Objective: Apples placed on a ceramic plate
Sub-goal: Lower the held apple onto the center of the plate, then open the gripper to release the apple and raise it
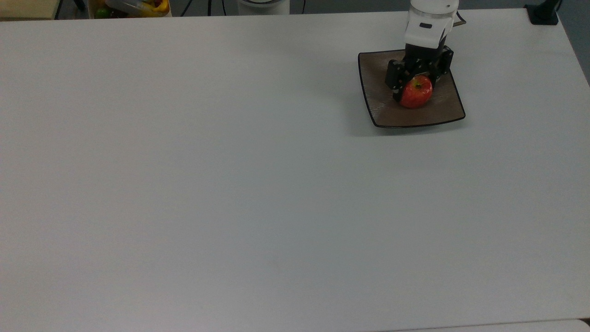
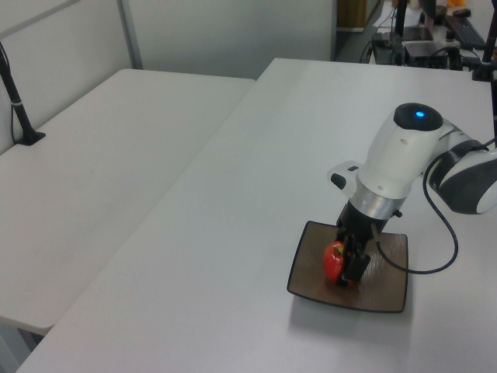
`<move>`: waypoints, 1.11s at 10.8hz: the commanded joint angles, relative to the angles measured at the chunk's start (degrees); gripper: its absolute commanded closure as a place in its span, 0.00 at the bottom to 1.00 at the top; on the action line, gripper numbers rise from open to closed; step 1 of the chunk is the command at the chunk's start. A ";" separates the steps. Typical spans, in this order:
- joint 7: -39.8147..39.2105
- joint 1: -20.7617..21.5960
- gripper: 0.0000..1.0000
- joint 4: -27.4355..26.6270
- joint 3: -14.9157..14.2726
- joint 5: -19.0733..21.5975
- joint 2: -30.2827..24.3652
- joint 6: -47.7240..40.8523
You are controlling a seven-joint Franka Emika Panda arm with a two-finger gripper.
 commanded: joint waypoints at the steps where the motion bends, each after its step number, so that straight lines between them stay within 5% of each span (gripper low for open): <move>1: 2.82 0.57 0.00 -0.10 -0.12 -1.37 -0.83 0.12; 7: 4.75 -0.31 0.00 6.13 1.73 0.73 -6.70 -14.35; 12: 4.40 -6.62 0.00 19.04 1.90 12.85 -14.35 -37.45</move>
